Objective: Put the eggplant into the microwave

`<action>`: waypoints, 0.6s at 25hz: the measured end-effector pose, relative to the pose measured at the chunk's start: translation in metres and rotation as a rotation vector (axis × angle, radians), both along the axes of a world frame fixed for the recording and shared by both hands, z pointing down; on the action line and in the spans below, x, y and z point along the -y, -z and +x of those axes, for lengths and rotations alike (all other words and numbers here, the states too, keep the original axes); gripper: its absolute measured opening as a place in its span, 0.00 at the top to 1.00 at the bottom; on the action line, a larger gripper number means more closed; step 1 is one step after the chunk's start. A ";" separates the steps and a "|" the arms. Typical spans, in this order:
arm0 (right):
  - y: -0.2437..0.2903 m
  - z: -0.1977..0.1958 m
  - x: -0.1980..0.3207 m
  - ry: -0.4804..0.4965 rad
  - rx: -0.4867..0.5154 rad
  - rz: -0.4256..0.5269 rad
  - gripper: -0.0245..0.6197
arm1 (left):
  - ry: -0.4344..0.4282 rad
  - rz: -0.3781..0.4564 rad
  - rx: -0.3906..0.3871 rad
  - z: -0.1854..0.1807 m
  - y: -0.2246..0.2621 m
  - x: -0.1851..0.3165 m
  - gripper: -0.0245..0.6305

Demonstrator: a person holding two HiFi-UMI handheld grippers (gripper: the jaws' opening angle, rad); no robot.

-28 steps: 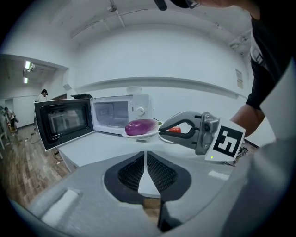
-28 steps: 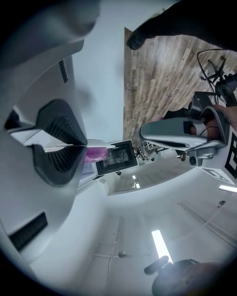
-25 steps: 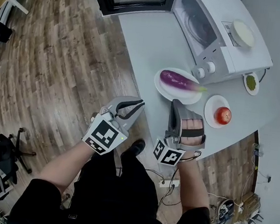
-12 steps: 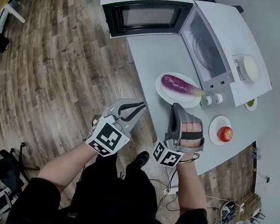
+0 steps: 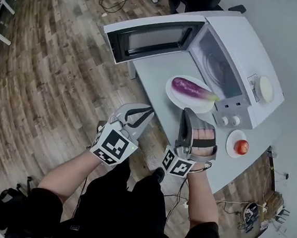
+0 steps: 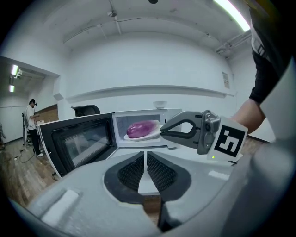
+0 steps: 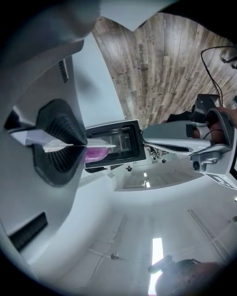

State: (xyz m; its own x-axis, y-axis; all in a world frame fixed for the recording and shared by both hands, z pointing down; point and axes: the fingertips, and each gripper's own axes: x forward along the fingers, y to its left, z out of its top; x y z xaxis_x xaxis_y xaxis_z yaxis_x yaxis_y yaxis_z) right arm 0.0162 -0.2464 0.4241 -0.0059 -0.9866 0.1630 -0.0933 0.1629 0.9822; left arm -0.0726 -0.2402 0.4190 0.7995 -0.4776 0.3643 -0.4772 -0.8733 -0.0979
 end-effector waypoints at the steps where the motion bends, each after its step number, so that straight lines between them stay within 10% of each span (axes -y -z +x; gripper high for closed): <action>1: 0.002 -0.004 0.004 -0.007 0.000 0.005 0.92 | -0.008 0.005 0.000 -0.004 0.002 0.005 0.92; 15: -0.005 -0.005 0.061 -0.080 0.018 0.021 0.92 | -0.049 0.004 -0.004 -0.010 -0.004 0.061 0.92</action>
State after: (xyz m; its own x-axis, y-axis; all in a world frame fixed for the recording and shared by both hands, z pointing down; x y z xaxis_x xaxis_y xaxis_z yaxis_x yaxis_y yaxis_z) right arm 0.0108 -0.3073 0.4294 0.0705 -0.9872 0.1430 -0.1225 0.1337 0.9834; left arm -0.0827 -0.3008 0.4228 0.8232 -0.4395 0.3595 -0.4344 -0.8952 -0.0997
